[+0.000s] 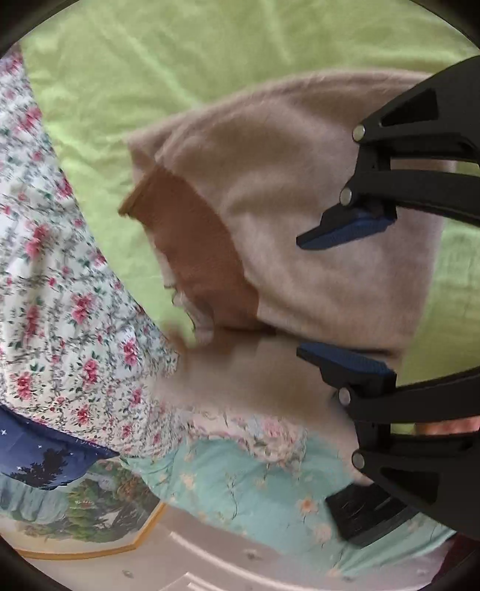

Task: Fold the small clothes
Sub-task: 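Grasp the folded sweater edge with the left gripper while the right gripper grasps the other edge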

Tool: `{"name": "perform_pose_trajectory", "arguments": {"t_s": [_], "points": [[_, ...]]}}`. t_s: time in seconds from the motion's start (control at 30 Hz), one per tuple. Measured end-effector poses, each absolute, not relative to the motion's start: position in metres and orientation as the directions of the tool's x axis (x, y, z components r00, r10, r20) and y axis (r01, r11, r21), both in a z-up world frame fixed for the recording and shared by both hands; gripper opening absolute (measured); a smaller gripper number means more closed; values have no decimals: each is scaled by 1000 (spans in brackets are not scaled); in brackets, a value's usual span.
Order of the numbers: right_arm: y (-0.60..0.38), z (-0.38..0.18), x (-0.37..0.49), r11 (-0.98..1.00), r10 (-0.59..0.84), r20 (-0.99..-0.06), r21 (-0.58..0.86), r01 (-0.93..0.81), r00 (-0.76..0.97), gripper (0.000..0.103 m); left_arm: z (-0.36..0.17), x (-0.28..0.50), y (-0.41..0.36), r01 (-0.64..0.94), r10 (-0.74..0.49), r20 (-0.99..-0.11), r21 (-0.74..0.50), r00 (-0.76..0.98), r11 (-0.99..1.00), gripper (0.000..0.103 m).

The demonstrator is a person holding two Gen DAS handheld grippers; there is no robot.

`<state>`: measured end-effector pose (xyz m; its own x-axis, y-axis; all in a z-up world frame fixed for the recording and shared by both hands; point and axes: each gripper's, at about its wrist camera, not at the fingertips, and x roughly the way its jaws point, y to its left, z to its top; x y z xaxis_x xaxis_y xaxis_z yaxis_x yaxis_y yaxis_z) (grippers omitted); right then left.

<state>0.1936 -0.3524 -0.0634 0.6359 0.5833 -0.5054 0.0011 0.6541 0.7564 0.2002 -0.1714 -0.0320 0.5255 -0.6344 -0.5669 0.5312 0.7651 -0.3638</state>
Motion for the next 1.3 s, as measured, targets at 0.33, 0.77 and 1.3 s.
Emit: {"name": "perform_pose_trajectory", "arguments": {"t_s": [0.33,0.77,1.3], "points": [[-319,-92,274,674,602,-561,739,16,569,23,-44,198,-186,552,-608,-601,-309,518,775,7],[-391,-24,251,818,444,-573,573,-51,689,17,-34,198,-272,645,-712,-568,-370,413,669,9],[-427,-81,229,881,295,-699,464,99,652,32,-51,177,-261,644,-717,-639,-430,279,633,54]]}}
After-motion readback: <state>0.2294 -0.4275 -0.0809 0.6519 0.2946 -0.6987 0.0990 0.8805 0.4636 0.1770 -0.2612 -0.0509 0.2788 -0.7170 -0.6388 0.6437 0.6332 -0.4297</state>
